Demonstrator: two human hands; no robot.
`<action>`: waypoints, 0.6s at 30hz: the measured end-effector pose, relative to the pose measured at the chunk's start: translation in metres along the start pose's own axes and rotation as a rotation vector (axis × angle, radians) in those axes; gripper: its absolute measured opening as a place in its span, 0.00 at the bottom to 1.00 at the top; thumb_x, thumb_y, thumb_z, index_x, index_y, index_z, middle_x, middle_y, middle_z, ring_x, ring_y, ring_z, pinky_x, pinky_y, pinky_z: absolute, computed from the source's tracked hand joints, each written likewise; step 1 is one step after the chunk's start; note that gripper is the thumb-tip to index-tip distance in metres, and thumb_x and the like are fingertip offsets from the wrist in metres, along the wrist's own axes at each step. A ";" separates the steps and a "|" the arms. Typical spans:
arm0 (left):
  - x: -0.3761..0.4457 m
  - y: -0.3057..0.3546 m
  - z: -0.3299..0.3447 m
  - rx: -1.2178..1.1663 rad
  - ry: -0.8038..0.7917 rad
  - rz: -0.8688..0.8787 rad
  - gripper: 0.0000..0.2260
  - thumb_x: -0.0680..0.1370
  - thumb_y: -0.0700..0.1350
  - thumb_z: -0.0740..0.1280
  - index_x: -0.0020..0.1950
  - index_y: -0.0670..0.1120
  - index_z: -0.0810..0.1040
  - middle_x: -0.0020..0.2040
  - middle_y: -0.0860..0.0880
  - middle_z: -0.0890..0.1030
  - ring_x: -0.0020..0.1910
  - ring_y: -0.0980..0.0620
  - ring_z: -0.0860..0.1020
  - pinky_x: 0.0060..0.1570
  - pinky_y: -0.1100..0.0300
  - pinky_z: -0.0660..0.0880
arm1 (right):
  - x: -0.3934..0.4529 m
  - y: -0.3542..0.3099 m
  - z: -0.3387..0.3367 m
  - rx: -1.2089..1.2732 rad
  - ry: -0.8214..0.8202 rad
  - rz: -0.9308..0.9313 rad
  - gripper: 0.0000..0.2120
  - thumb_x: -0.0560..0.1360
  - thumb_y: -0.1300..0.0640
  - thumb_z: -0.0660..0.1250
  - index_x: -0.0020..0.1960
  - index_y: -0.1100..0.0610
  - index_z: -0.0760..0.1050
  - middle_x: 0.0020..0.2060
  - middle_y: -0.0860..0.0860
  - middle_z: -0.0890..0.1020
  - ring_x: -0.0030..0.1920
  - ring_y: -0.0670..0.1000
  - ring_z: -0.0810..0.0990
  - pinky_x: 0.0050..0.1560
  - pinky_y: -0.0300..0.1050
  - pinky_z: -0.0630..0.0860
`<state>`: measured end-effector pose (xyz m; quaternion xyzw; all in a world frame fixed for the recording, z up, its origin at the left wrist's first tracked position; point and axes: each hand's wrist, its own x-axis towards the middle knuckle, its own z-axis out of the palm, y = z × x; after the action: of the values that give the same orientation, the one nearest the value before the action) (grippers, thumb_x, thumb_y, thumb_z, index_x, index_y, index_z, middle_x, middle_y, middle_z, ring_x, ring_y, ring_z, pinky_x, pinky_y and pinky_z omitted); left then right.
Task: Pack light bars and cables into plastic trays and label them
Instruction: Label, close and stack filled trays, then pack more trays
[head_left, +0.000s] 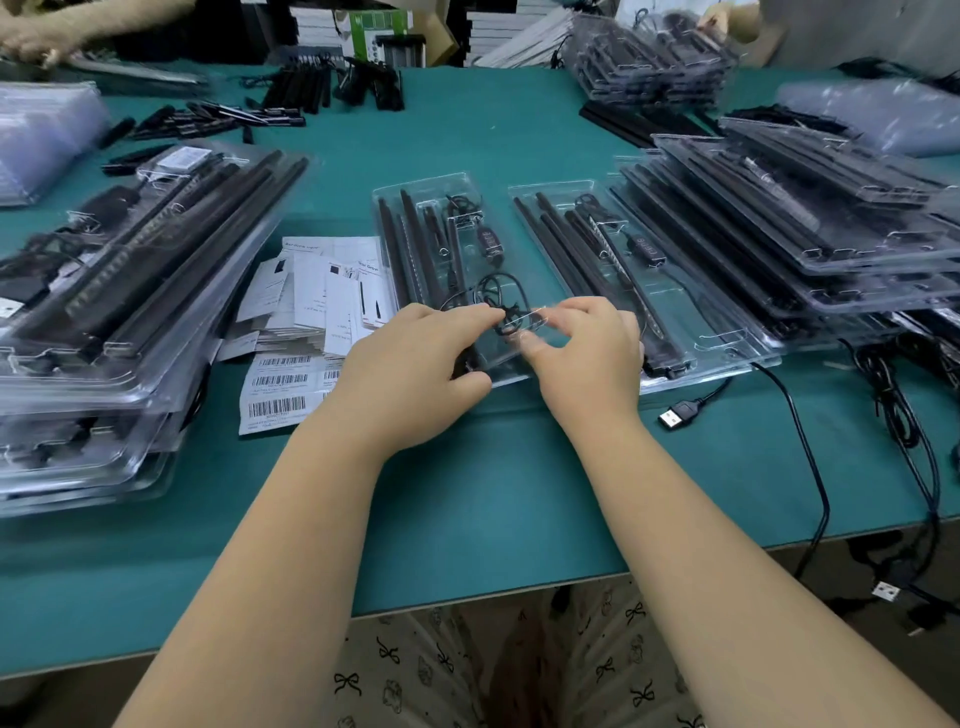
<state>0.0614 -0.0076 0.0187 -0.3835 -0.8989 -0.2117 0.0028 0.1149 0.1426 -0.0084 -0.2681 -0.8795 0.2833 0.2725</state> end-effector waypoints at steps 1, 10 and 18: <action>0.000 0.000 0.001 0.001 0.006 0.001 0.26 0.74 0.49 0.62 0.72 0.63 0.63 0.48 0.66 0.68 0.60 0.58 0.65 0.45 0.58 0.65 | 0.000 0.000 0.000 -0.009 -0.007 0.001 0.17 0.74 0.47 0.68 0.61 0.49 0.77 0.58 0.46 0.75 0.62 0.51 0.65 0.60 0.45 0.59; 0.001 0.000 0.001 0.001 0.014 -0.009 0.25 0.75 0.49 0.61 0.72 0.63 0.63 0.47 0.67 0.71 0.57 0.58 0.65 0.44 0.58 0.65 | -0.004 0.002 -0.006 -0.010 -0.105 -0.047 0.19 0.78 0.49 0.61 0.68 0.49 0.71 0.64 0.47 0.75 0.64 0.53 0.65 0.64 0.48 0.59; 0.001 0.001 0.004 0.112 -0.028 0.021 0.27 0.77 0.51 0.58 0.74 0.67 0.55 0.73 0.69 0.60 0.66 0.57 0.62 0.50 0.57 0.69 | -0.004 0.001 -0.006 -0.019 0.045 -0.010 0.12 0.76 0.56 0.66 0.58 0.53 0.80 0.49 0.49 0.72 0.56 0.55 0.69 0.50 0.42 0.64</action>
<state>0.0617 -0.0048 0.0160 -0.3950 -0.9053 -0.1558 0.0137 0.1216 0.1428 -0.0063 -0.2725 -0.8772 0.2674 0.2911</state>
